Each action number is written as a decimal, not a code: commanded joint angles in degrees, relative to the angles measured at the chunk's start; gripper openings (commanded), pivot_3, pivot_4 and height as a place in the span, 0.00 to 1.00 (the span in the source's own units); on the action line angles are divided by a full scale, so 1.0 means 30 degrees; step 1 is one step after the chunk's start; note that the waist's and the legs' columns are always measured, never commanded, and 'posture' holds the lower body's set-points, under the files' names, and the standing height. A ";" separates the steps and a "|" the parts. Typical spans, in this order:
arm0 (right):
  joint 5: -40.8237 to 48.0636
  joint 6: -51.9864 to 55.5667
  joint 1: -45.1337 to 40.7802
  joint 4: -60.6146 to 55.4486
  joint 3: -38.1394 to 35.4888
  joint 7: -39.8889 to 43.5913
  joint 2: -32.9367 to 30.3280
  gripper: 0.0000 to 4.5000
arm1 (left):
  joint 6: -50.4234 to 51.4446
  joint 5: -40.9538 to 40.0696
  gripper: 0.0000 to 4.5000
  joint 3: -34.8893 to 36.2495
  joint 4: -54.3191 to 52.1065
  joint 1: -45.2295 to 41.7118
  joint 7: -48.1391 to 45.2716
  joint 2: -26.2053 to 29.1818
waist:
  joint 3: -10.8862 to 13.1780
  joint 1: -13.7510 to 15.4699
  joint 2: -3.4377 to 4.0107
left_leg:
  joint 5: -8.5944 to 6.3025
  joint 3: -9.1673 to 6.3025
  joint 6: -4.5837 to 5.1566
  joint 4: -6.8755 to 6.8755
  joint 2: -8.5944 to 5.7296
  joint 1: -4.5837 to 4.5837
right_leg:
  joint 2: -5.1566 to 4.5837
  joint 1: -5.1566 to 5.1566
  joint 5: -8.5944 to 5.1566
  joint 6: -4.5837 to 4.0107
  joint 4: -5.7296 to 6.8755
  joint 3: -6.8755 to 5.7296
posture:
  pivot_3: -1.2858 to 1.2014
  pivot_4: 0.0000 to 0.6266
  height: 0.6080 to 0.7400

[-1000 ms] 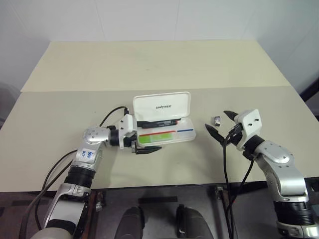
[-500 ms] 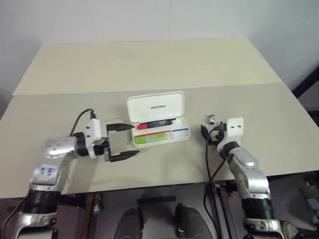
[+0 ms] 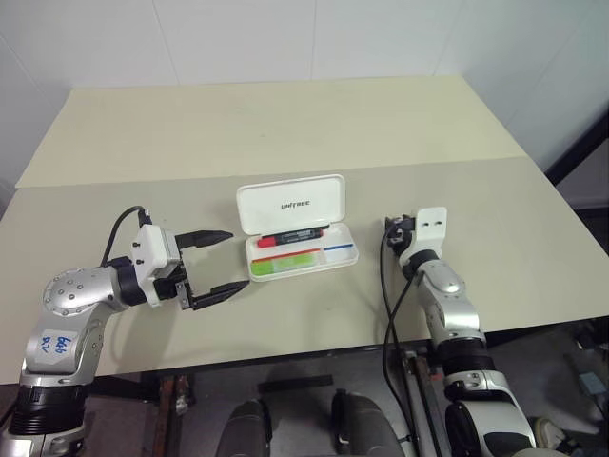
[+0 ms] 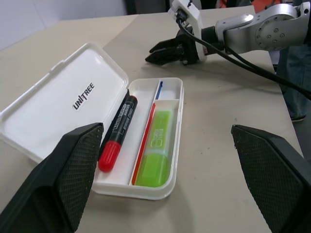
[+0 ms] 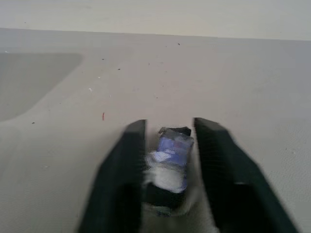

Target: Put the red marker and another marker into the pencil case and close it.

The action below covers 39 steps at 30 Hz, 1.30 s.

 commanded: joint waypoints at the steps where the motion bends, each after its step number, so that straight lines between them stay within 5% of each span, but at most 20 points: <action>1: -0.0382 0.0339 0.0131 0.0052 -0.0149 -0.0397 -0.0422 0.08 | -0.0034 -0.0440 1.00 0.0366 -0.0773 0.0080 0.0213 0.0115 | 0.0000 0.0002 0.0000 | 0.0000 0.0001 0.0000 -0.0001 0.0016 -0.0001 | -0.0008 0.0000 0.0000 0.0000 -0.0002 0.0003 | 0.52 0.24 1.00; 12: 0.0602 -0.0042 0.0297 -0.1715 -0.0123 0.1325 -0.0477 0.08 | -0.0197 -0.0263 1.00 -0.0360 -0.0135 -0.0797 0.0105 -0.0172 | 0.0003 0.0035 0.0005 | 0.0000 0.0011 0.0004 -0.0078 0.0042 -0.0014 | -0.0032 -0.0021 0.0001 -0.0001 -0.0065 0.0009 | 0.52 0.24 1.00; 25: 0.5747 -0.1862 0.0351 -0.4690 0.2270 1.8246 -0.4956 0.08 | -0.0763 -0.0036 1.00 -0.0655 0.0836 -0.0857 -0.0685 -0.0039 | 0.0034 0.0206 0.0052 | -0.0031 0.0127 0.0002 -0.0278 -0.0023 -0.0052 | 0.0025 -0.0101 -0.0038 0.0067 -0.0137 -0.0060 | 0.52 0.24 1.00; 31: 0.5600 -0.1884 -0.0578 -0.3656 0.3583 2.2304 -0.5691 0.08 | -0.0982 0.0058 1.00 -0.0718 0.1010 -0.0718 -0.0976 -0.0072 | 0.0035 0.0198 0.0051 | -0.0020 0.0124 -0.0018 -0.0238 -0.0021 -0.0025 | 0.0021 -0.0102 -0.0037 0.0066 -0.0141 -0.0060 | 0.52 0.24 1.00; 39: 0.4333 -0.4628 -0.3128 0.0903 0.4211 2.3704 -0.4080 0.08 | -0.0871 -0.0018 1.00 -0.1012 0.0451 -0.0498 -0.0780 -0.0137 | 0.0035 0.0176 0.0051 | 0.0005 0.0117 -0.0059 -0.0238 -0.0017 -0.0010 | 0.0027 -0.0112 -0.0041 0.0053 -0.0091 -0.0059 | 0.52 0.24 1.00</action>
